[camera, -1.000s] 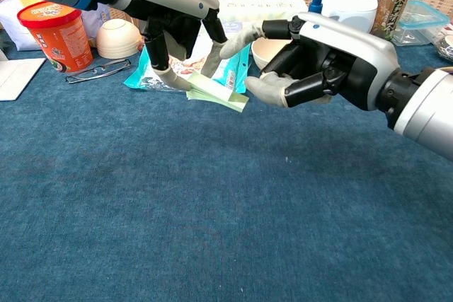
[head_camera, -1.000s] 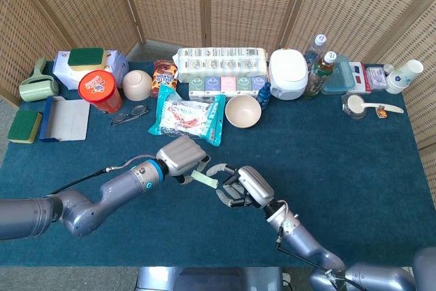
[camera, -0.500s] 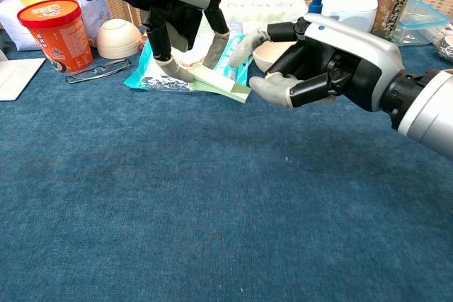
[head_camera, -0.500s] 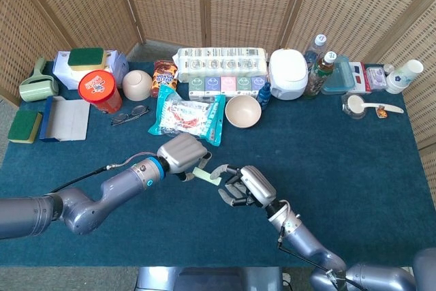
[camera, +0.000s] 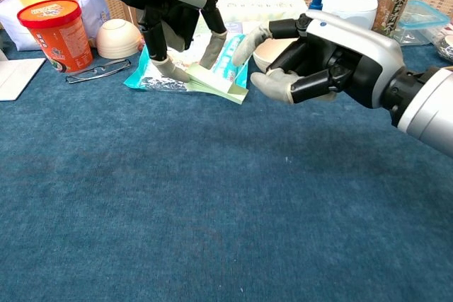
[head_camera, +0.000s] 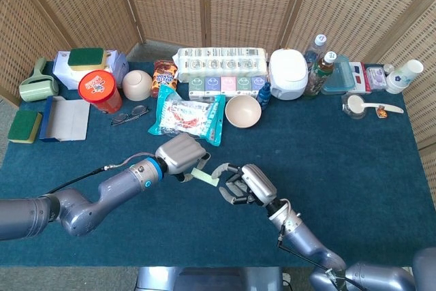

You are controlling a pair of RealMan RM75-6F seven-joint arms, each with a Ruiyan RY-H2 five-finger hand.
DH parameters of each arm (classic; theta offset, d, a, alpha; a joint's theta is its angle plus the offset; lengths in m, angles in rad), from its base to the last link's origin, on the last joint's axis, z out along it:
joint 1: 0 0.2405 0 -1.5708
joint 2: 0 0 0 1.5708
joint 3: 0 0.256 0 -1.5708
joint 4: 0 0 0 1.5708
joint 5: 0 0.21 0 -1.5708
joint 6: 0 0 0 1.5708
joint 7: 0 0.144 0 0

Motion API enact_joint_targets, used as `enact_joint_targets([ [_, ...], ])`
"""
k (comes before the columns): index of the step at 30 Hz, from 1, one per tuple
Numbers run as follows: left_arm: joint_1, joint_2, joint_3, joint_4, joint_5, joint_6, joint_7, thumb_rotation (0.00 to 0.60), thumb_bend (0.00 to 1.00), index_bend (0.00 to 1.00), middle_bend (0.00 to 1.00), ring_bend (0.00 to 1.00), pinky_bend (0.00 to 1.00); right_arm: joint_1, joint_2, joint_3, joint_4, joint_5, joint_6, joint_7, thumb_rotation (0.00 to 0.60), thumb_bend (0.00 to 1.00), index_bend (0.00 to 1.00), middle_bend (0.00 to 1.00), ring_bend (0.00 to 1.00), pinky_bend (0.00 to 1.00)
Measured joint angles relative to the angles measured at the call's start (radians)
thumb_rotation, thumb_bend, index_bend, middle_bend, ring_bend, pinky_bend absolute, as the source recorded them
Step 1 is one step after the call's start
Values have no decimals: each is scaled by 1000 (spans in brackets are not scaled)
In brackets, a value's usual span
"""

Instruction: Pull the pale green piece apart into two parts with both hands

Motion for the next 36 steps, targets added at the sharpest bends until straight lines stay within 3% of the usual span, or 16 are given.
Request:
enact_joint_targets([
  [36, -3, -4, 4, 0, 4, -5, -14, 600, 425, 761, 1000, 1000, 1000, 6, -28, 8, 13, 10, 6, -21, 600, 461, 543, 982, 1000, 1000],
])
